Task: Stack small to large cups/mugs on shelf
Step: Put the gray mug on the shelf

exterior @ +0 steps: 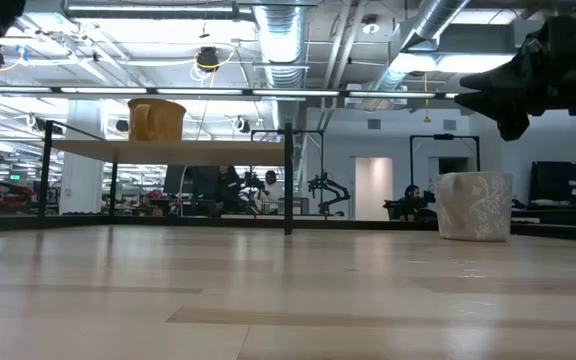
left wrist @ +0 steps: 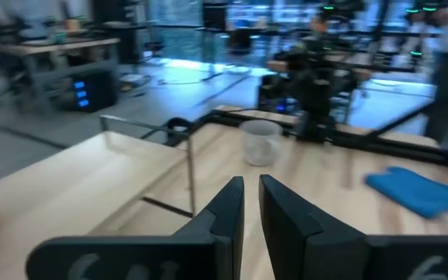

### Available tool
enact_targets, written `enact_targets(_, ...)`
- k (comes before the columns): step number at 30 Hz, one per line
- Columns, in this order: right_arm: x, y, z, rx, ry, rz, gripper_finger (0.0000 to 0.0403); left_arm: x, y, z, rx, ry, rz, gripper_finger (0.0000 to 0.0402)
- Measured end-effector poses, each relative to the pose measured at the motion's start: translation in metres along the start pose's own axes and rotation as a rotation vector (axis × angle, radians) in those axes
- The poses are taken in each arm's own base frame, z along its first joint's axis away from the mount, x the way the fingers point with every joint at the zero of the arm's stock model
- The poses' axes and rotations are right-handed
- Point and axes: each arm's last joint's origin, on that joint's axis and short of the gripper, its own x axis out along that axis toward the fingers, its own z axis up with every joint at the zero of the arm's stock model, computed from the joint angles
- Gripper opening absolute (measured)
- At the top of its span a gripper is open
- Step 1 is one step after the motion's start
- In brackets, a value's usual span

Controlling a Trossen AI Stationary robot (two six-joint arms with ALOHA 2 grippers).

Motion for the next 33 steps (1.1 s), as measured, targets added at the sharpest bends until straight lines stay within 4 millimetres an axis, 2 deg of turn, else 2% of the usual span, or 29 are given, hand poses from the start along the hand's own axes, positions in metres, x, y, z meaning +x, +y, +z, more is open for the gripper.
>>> enact_targets(6,0.000,0.002,0.007,0.246,-0.062,0.040,0.0201,-0.017,0.000,-0.005,0.041,-0.056,-0.155,0.0032)
enact_targets(12,-0.002,0.015,0.016,0.262,-0.125,0.230,0.0201,-0.032,-0.001,-0.006,0.064,-0.096,-0.295,0.0032)
enact_targets(18,-0.004,0.025,0.027,0.263,-0.227,0.347,0.0201,-0.037,-0.001,-0.007,0.069,-0.069,-0.330,0.0032)
enact_targets(23,-0.009,0.027,0.038,0.274,-0.357,0.360,0.0201,-0.036,-0.001,-0.009,0.079,-0.002,-0.325,0.0032)
enact_targets(28,-0.011,0.028,0.043,0.287,-0.406,0.376,0.0201,-0.037,-0.001,-0.009,0.025,0.017,-0.326,0.0032)
enact_targets(33,-0.013,0.025,0.048,0.330,-0.496,0.290,0.0201,-0.038,-0.004,-0.009,-0.009,-0.001,-0.331,0.0032)
